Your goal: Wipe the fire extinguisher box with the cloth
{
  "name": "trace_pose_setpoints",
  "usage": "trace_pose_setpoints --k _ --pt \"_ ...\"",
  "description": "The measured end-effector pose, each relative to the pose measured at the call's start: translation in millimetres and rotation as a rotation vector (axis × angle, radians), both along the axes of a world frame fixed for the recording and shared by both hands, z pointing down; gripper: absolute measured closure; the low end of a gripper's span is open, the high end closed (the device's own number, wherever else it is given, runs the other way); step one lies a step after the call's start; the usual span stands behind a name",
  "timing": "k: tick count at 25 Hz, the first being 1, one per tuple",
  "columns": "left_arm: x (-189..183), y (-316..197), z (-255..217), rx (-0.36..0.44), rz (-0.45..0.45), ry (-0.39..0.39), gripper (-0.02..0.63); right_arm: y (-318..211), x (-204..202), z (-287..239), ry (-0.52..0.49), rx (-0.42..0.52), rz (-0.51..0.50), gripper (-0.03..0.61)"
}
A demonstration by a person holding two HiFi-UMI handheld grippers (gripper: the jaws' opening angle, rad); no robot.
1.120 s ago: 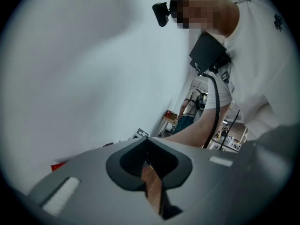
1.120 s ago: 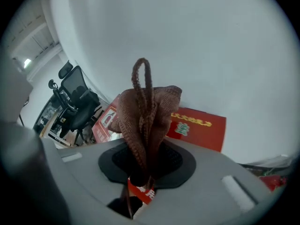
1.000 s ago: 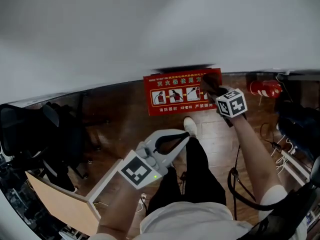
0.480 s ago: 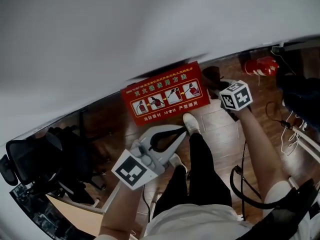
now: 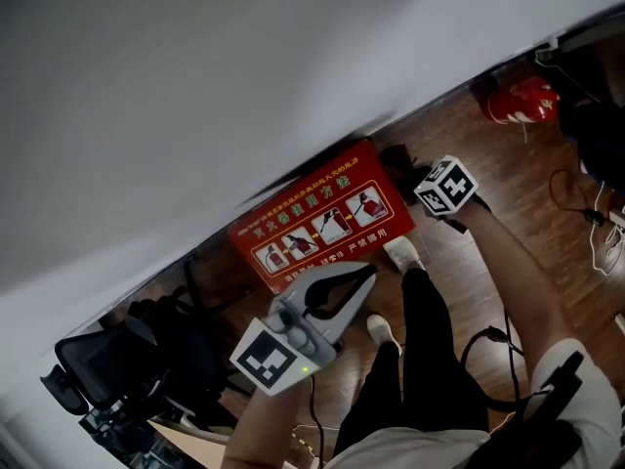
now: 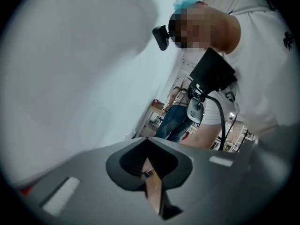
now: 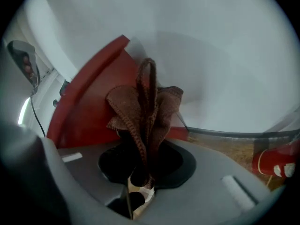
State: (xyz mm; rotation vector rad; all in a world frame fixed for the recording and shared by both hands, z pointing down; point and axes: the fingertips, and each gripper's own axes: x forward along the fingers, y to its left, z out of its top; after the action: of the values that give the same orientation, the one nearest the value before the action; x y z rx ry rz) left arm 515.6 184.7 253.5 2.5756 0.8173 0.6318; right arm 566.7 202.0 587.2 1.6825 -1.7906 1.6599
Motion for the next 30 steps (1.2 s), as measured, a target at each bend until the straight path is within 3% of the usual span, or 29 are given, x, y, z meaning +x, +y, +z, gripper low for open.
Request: trace_pose_setpoints --k 9,15,18,24,30 --pt "27 13 34 -0.035 0.063 -0.004 0.614 -14 -2 121 -0.04 -0.048 0.0 0.494" --pt "26 11 56 -0.043 0.084 0.015 0.614 -4 -6 220 -0.038 -0.166 -0.018 0.494" --pt "23 6 69 -0.063 0.074 0.022 0.614 -1 -10 249 -0.089 -0.154 0.007 0.494" --pt "7 -2 71 -0.059 0.011 0.051 0.614 18 0 220 -0.027 -0.122 0.01 0.494" --pt "-30 -6 49 -0.023 -0.03 0.105 0.614 54 -7 124 0.153 -0.061 -0.098 0.494"
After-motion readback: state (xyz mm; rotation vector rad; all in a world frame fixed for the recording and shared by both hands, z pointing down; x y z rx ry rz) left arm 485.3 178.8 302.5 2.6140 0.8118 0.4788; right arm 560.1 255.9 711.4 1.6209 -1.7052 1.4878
